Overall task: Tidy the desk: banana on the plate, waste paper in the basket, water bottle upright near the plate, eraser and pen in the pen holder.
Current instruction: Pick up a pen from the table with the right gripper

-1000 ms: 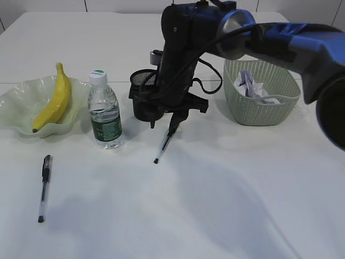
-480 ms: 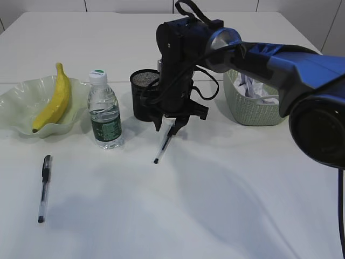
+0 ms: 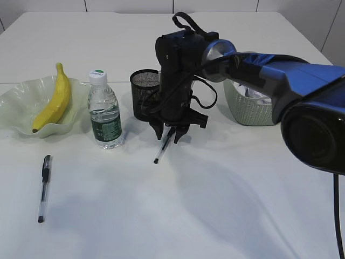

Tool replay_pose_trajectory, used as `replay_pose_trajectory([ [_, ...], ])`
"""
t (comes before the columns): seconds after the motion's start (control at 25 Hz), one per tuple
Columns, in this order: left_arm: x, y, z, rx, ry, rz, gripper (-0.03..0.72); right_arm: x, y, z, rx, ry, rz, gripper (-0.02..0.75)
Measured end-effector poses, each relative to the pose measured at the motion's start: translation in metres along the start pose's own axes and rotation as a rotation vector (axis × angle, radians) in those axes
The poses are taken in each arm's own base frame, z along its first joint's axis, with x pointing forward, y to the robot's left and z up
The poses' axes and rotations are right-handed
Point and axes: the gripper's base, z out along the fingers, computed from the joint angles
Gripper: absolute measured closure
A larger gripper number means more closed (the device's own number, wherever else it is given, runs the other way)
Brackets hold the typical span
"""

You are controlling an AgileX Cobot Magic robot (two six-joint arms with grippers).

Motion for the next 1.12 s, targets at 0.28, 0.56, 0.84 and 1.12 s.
replay_pose_trajectory([
  [0.28, 0.0000, 0.0000, 0.0000, 0.000, 0.000, 0.000, 0.138, -0.0005, -0.0009, 0.0022, 0.003, 0.003, 0.016, 0.425],
  [0.56, 0.0000, 0.0000, 0.0000, 0.000, 0.000, 0.000, 0.138, -0.0005, -0.0009, 0.0022, 0.003, 0.003, 0.035, 0.426],
  [0.84, 0.0000, 0.0000, 0.0000, 0.000, 0.000, 0.000, 0.138, -0.0013, -0.0017, 0.0022, 0.011, -0.006, 0.062, 0.426],
  [1.12, 0.0000, 0.0000, 0.0000, 0.000, 0.000, 0.000, 0.138, -0.0018, -0.0023, 0.0023, 0.017, -0.013, 0.078, 0.426],
])
